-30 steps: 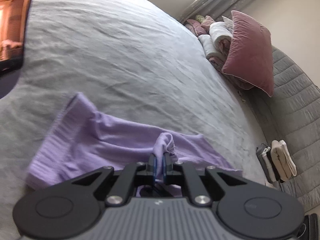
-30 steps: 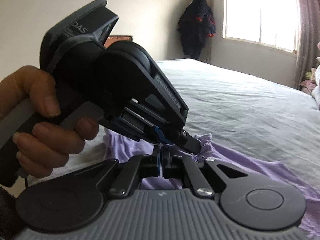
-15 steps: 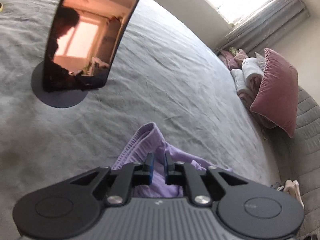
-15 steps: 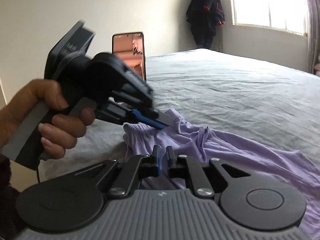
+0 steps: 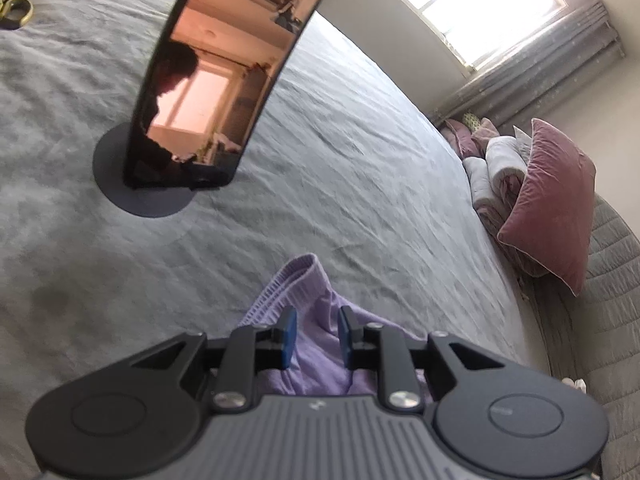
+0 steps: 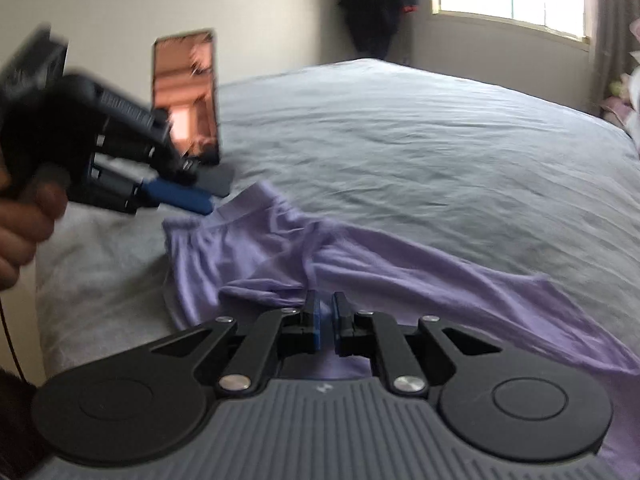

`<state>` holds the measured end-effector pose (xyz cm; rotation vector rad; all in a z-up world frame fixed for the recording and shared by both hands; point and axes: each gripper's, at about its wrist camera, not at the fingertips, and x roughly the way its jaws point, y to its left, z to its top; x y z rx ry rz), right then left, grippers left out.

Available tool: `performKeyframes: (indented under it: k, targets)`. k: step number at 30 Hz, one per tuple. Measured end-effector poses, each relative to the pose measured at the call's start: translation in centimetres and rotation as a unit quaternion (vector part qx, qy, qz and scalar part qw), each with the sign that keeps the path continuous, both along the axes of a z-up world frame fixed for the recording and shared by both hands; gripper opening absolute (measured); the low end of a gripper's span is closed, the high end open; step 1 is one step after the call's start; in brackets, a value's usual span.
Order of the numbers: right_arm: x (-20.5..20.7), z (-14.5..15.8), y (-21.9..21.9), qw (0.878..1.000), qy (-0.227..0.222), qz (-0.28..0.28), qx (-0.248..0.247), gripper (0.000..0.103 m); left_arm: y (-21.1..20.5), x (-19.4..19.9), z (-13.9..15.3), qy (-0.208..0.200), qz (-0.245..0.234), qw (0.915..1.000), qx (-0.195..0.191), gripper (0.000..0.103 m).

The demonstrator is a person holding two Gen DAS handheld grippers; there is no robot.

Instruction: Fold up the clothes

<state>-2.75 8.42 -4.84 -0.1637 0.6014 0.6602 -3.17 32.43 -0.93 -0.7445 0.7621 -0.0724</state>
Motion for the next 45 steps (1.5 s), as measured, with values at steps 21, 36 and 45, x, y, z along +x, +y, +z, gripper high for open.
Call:
performKeyframes:
  k: [21,36,45]
  targets:
    - [1.8,0.2,0.9,0.996,0.039,-0.029,0.072,0.017,-4.8,2.0,-0.6,-0.045,-0.105,0.9932,-0.023,0.021]
    - [-1.3,0.3,1.8,0.987,0.065,0.000,0.145,0.044,-5.2,2.6,-1.1,-0.064,-0.135,0.9887,-0.003,0.020]
    - [-1.4,0.9,-6.6,0.990,0.007,-0.109,0.090,0.065,-5.9,2.7,-2.8,-0.048,-0.080,0.9890,0.115,0.018]
